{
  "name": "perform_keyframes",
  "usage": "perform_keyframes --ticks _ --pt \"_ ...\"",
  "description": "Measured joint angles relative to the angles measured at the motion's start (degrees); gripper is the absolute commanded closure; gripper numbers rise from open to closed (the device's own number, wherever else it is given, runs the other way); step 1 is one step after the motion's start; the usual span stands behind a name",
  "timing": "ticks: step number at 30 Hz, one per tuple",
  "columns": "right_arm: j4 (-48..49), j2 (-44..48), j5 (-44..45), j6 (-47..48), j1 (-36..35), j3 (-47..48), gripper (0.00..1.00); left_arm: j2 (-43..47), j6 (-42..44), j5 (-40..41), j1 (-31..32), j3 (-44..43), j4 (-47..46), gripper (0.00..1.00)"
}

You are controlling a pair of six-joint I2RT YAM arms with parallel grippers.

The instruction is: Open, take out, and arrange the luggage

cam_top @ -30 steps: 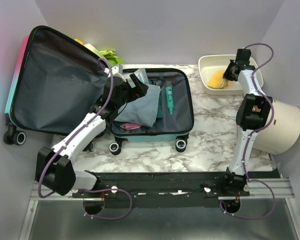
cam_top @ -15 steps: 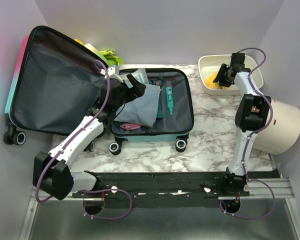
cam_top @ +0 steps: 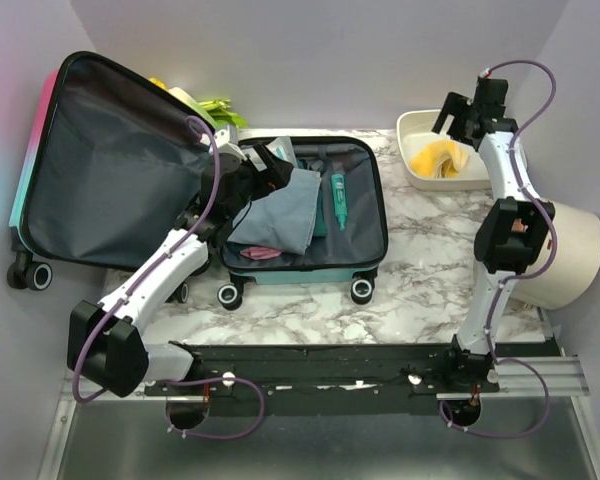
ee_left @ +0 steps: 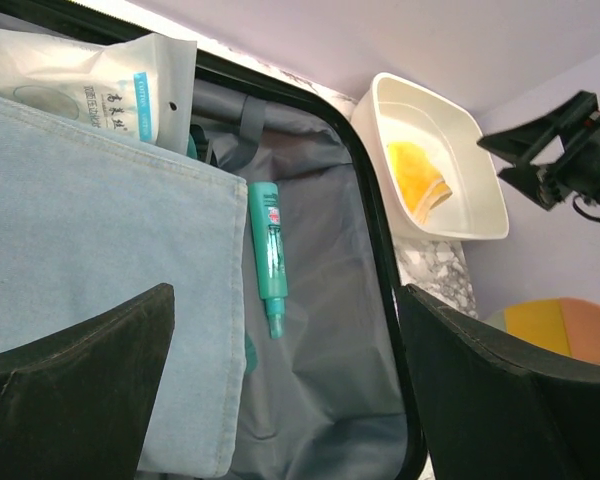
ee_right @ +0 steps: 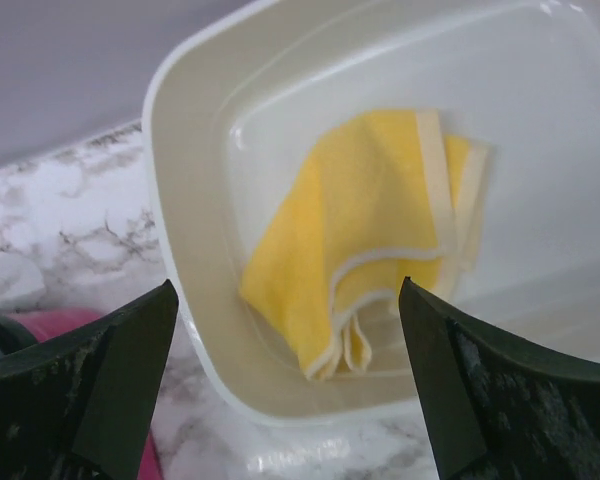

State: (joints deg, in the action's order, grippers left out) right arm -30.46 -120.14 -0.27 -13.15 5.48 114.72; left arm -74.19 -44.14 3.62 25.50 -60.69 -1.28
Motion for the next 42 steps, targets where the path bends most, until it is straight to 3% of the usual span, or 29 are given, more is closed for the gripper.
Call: perform_keyframes --ticks 6,12,33,42 --pt "1.2 -13.0 -1.3 -3.8 0.0 12.2 0.00 -1.0 0.7 0.0 -0.3 -0.4 0.1 0.01" --pt "0.4 -20.1 -5.9 -8.0 0.0 13.5 0.00 -1.0 1.1 0.5 -0.4 -0.4 0.1 0.01" --pt "-6.1 -21.8 -9.2 -14.2 4.8 18.2 0.00 3.3 3.0 6.7 -0.7 -0.3 0.6 0.01" --pt "-3.8 -21.2 -9.5 -10.7 5.4 15.3 0.00 4.1 3.5 9.2 -0.7 0.6 0.7 0.01"
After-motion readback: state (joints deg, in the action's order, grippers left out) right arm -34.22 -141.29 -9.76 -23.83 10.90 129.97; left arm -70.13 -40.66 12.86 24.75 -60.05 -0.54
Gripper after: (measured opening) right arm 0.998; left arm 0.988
